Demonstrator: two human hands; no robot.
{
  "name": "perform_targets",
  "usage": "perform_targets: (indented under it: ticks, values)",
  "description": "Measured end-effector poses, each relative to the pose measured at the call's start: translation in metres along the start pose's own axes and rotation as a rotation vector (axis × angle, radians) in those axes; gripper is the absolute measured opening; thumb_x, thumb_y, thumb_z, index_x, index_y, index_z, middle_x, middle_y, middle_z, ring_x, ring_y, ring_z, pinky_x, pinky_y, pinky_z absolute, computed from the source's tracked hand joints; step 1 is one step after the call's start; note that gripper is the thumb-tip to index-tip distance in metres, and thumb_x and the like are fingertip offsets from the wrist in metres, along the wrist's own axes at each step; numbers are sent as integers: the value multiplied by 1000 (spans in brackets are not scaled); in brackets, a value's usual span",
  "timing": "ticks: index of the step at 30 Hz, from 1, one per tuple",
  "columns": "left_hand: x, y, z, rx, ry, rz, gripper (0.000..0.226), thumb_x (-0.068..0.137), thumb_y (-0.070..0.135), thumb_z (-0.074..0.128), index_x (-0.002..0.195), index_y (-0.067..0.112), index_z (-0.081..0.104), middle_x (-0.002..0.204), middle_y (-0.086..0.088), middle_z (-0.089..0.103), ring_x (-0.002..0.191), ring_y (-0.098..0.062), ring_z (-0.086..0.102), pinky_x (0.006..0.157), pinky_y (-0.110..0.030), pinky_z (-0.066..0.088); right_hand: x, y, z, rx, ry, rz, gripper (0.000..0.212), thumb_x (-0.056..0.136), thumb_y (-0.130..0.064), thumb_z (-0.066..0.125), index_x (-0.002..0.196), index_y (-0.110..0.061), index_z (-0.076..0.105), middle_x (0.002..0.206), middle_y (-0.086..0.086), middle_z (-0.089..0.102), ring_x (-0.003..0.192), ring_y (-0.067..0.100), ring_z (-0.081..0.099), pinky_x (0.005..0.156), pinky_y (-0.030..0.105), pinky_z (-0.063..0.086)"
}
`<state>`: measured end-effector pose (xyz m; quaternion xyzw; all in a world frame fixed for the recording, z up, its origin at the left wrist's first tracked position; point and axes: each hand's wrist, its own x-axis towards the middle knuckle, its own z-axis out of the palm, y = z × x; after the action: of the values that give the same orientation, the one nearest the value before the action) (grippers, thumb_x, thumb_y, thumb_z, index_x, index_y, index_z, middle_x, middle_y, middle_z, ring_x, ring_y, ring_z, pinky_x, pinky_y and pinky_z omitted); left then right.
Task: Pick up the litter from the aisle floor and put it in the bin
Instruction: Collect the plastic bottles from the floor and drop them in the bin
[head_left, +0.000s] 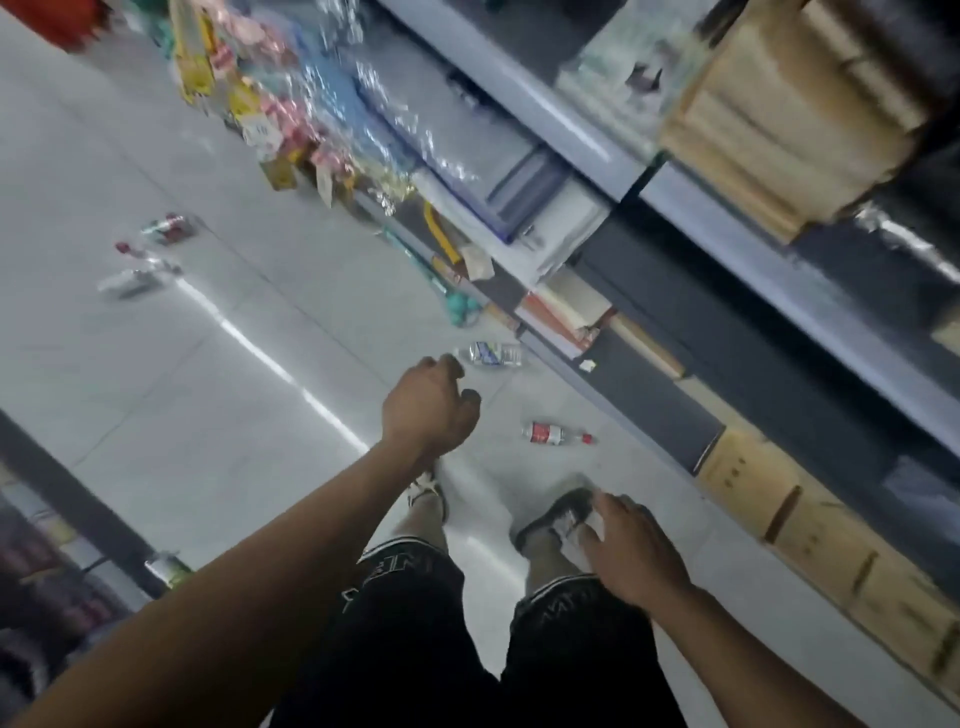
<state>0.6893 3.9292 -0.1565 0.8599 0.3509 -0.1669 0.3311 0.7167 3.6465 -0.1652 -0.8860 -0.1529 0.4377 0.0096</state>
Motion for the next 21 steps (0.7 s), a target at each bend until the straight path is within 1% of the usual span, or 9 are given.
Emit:
perform_targets:
  ticks: [3,5,7,10,12,14,17,21]
  values:
    - [22,-4,56,-59,-35,-94,35,85,28,54,117,15,61,111,-8,61,99,-31,61,84,-42,54,38,1,37,45,-76,42,35,99,-39,49,129,-22,52,132,6,56,124,27,52,100,41,46]
    - [34,-12,100,-42,-72,-155,33,86,28,53,114,14,61,110,-9,62,99,-31,60,85,-44,53,70,7,62,90,-135,81,30,100,-37,46,124,-22,54,132,6,58,123,27,53,97,39,46]
    - [51,-27,145,35,-100,-188,32,87,28,53,114,12,60,111,-10,61,100,-31,59,87,-45,53,107,14,84,141,-169,113,29,97,-34,46,117,-15,57,127,9,60,119,31,55,91,35,44]
    - [84,-56,207,164,-141,-223,34,87,28,52,118,14,57,117,-9,59,108,-31,56,90,-47,51,168,26,121,189,-203,123,36,92,-31,48,119,-9,58,127,14,61,118,34,58,96,38,48]
    - [111,-77,248,219,-152,-230,36,86,27,52,120,15,55,120,-9,56,111,-31,52,92,-47,49,210,38,150,216,-198,142,39,92,-31,50,125,-11,58,130,12,62,120,31,58,97,37,49]
    - [141,-97,288,258,-145,-199,39,86,26,54,123,16,52,122,-8,53,112,-29,49,91,-46,48,251,48,179,203,-178,135,41,94,-31,52,131,-11,55,129,11,60,120,29,58,95,38,51]
    - [184,-124,345,295,-123,-140,41,88,27,57,126,16,50,123,-7,50,111,-27,46,83,-40,46,311,65,221,134,-122,120,45,95,-30,56,135,-12,52,126,12,57,120,29,54,94,42,53]
    - [222,-166,413,302,-124,-218,38,87,29,56,123,16,51,123,-7,49,117,-30,45,88,-44,46,385,93,276,14,-89,101,49,88,-28,58,134,-12,50,126,13,57,122,33,51,98,49,49]
